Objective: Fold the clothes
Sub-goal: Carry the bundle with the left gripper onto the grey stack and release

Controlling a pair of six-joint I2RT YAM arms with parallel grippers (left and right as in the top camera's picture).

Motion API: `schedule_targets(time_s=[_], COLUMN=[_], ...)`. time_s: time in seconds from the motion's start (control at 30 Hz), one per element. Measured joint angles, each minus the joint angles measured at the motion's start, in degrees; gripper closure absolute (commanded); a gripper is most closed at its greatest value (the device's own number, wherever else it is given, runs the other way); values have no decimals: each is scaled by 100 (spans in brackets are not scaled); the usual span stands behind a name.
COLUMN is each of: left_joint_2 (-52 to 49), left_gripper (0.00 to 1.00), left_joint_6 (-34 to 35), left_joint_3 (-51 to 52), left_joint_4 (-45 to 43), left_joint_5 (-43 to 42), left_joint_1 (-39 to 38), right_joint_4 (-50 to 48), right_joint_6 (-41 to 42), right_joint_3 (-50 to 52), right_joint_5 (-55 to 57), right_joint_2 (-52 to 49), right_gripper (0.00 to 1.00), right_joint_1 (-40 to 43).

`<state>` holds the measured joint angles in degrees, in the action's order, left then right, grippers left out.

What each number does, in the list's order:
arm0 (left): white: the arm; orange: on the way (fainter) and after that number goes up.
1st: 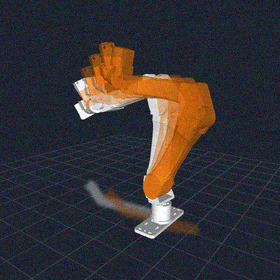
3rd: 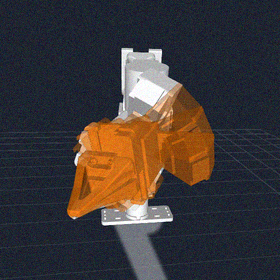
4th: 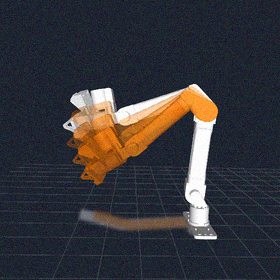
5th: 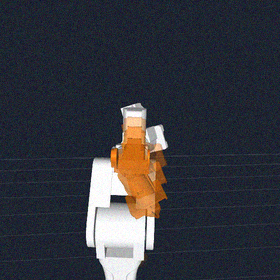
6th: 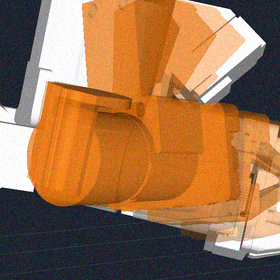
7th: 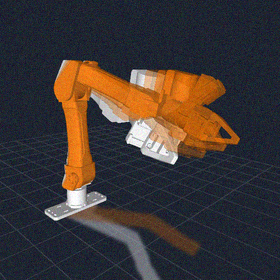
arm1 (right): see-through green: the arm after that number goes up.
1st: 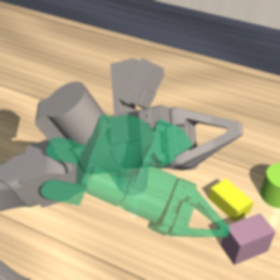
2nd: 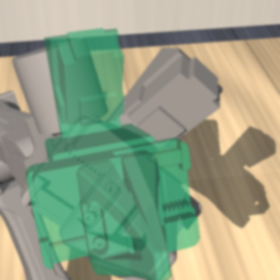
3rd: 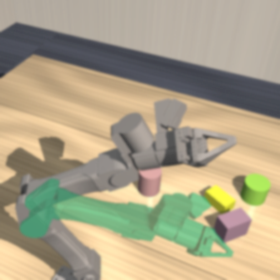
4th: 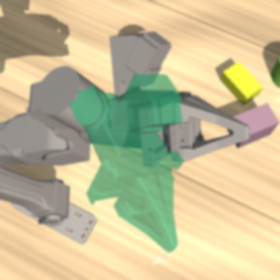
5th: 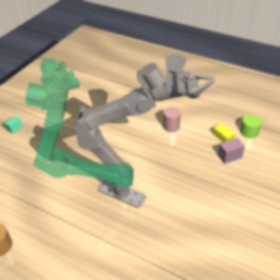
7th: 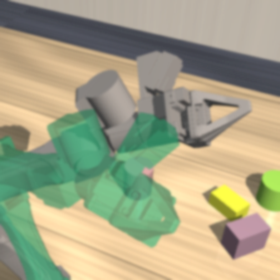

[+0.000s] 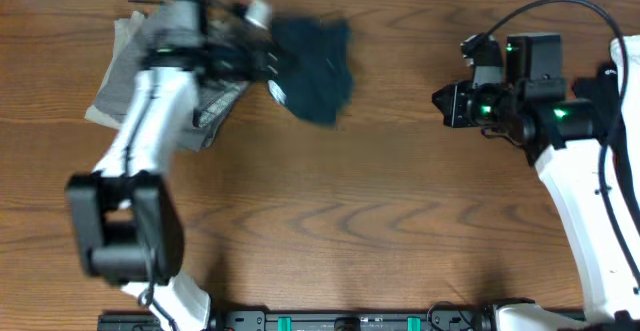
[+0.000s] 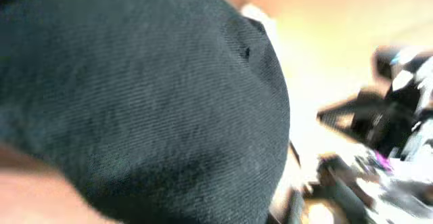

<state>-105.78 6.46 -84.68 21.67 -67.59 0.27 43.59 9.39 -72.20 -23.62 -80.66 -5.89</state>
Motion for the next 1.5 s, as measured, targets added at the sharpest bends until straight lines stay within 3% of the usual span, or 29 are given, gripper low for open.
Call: schedule_targets(time_s=[0.13, 0.43, 0.47, 0.53, 0.57, 0.6, 0.67, 0.93, 1.2, 1.37, 1.5], left_joint_2=[243, -452, -599, -911, -1086, -1207, -1416, -1104, 1003, 2420, 3099], left_gripper=[94, 92, 78, 27, 17, 15, 1, 2, 2, 2, 2], left_joint_6=[345, 678, 726, 793, 841, 859, 883, 922, 772, 181, -577], left_joint_3=[-57, -63, -63, -63, -63, -63, -61, -59, -46, -55, -57], left_joint_4=[-505, -48, 42, 164, 240, 304, 470, 1040, 1648, 2240, 3053], left_joint_5=[116, 1663, 1849, 2151, 2282, 2345, 2428, 2564, 2776, 2782, 3211], left_joint_1=[863, 2153, 2227, 2339, 2382, 2406, 2439, 2726, 3456, 2804, 1464], right_joint_4=[74, 201, 221, 256, 269, 278, 297, 326, 59, -715, -1054], right_joint_6=[52, 70, 70, 87, 107, 109, 111, 120, 131, 160, 170], right_joint_3=[0, 0, 0, 0, 0, 0, 0, 0, 0, 0, 0], right_joint_5=[2, 2, 2, 2, 0, 0, 0, 2, -39, -341, -420], right_joint_2=[-15, -31, -31, -31, -31, -31, -31, -31, -31, -31, 7], right_gripper=[95, 96, 97, 99, 99, 99, 99, 94, 88, 87, 83], right_joint_1=[0, 0, 0, 0, 0, 0, 0, 0, 0, 0, 0])
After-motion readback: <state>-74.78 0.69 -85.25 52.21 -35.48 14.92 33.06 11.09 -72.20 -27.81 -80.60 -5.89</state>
